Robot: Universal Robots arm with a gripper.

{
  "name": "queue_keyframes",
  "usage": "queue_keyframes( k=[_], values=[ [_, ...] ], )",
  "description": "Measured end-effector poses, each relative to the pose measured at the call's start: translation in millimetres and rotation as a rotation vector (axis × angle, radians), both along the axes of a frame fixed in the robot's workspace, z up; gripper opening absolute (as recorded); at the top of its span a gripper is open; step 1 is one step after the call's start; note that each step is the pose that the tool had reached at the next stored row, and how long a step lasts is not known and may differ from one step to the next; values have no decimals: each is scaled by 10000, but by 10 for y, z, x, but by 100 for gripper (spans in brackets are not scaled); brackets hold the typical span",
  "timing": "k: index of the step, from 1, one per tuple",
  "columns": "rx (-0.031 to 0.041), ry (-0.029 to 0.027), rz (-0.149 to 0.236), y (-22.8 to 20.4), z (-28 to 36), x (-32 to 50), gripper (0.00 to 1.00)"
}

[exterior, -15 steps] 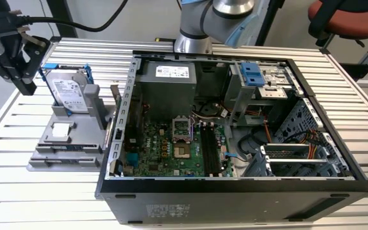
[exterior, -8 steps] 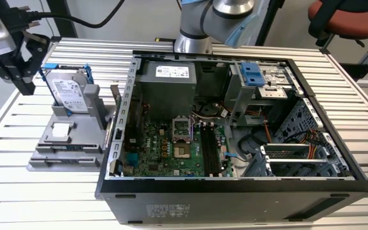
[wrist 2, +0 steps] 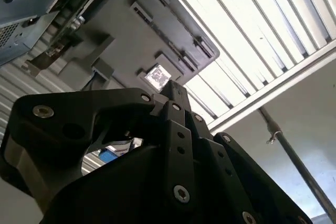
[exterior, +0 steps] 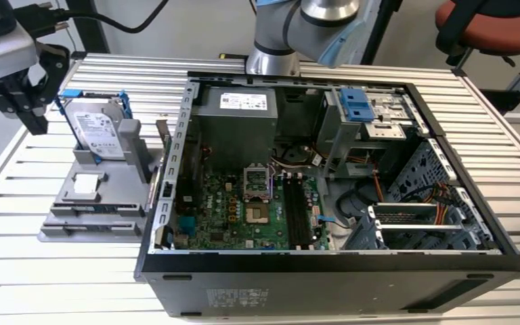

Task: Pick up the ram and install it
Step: 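Pick up the ram and move it above insertion slot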

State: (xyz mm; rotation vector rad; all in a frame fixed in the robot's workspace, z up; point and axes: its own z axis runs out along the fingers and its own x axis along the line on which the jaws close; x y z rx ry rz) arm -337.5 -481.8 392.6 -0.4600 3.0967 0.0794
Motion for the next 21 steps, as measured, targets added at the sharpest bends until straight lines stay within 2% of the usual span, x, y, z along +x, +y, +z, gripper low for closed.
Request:
queue_keyframes(
  k=[21],
  values=[
    [-8,0,3727,0,0,0,0]
  ],
)
